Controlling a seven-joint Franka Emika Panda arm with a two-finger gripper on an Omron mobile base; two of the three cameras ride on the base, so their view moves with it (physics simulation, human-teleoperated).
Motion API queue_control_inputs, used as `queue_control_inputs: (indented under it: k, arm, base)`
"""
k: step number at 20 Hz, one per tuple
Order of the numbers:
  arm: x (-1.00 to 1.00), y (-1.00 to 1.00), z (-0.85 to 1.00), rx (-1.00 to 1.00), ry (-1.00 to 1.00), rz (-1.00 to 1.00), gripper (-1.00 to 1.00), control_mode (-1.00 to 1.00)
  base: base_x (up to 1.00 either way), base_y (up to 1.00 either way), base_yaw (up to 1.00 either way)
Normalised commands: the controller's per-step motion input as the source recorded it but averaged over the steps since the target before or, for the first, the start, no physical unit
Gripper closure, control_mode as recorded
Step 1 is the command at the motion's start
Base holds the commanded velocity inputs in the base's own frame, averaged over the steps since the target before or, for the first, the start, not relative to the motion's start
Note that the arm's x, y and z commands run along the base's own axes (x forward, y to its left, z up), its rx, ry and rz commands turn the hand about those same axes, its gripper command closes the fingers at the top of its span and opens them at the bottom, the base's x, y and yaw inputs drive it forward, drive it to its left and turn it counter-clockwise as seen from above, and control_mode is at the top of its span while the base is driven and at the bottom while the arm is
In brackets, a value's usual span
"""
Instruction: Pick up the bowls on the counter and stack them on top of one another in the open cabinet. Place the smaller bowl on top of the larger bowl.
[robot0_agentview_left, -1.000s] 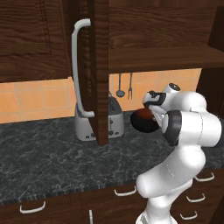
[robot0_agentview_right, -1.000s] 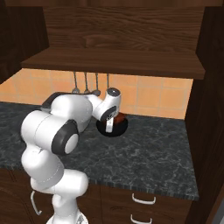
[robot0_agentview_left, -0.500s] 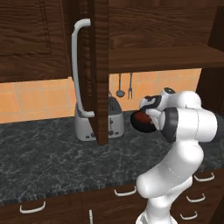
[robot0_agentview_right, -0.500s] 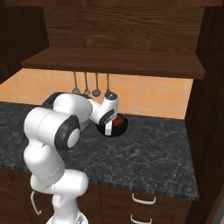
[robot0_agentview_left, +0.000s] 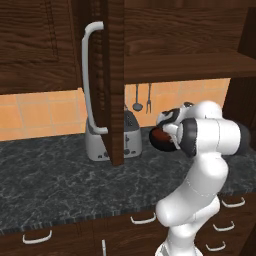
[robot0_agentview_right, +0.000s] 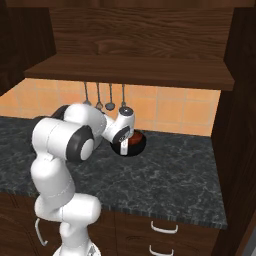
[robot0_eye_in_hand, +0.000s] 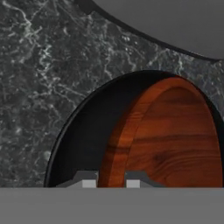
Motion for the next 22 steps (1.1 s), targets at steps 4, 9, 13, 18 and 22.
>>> queue_control_inputs:
  k: [4,9,13,18,22]
  arm:
    - [0.29,0.00,-0.01,0.00,0.00,0.00,-1.00,-1.00]
    - [0.20,0.00,0.16,0.02,0.00,0.00,-1.00,-1.00]
    - [-0.15,-0.03,0.91,0.00,0.00,0.01,-1.00,-1.00]
    - [-0.61,-0.13,0.48,-0.02,0.00,0.10,-1.00,-1.00]
    - [-0.58,-0.09,-0.64,-0.13,0.04,0.20,-1.00,-1.00]
  base:
    - [0.00,0.00,0.00]
    - [0.00,0.00,0.00]
    - [0.00,0.00,0.00]
    - [0.00,0.00,0.00]
    - [0.00,0.00,0.00]
